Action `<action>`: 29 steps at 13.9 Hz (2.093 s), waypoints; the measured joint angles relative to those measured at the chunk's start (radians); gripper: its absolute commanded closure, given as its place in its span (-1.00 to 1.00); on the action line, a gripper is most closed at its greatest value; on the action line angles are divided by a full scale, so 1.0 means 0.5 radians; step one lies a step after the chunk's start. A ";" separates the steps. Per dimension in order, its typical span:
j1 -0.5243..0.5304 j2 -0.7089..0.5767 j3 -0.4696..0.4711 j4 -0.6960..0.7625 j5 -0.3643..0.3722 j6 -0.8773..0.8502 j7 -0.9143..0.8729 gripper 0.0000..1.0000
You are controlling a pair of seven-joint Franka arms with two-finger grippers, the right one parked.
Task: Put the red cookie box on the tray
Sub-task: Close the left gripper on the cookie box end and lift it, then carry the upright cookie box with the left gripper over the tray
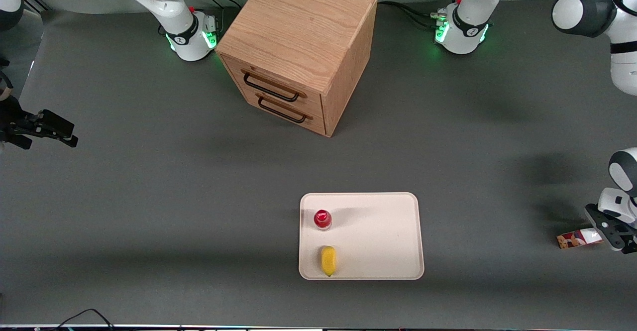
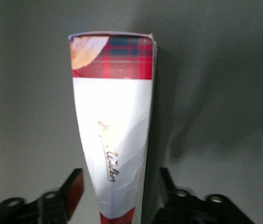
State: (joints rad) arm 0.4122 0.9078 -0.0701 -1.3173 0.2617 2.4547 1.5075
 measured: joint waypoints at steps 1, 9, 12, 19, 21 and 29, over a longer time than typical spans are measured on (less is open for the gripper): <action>0.000 0.000 0.000 0.009 0.000 0.000 0.003 1.00; -0.026 -0.050 0.005 0.119 -0.005 -0.073 -0.172 1.00; -0.159 -0.240 -0.004 0.156 -0.006 -0.444 -0.688 1.00; -0.818 -0.650 -0.026 0.162 -0.003 -1.395 -2.475 1.00; -1.040 -0.659 -0.031 0.157 -0.005 -1.519 -2.940 1.00; -1.496 -0.402 -0.036 0.172 -0.292 -1.257 -3.850 1.00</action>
State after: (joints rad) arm -0.3356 0.7069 -0.0882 -1.2314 0.1158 1.8264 -0.4177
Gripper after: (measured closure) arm 0.943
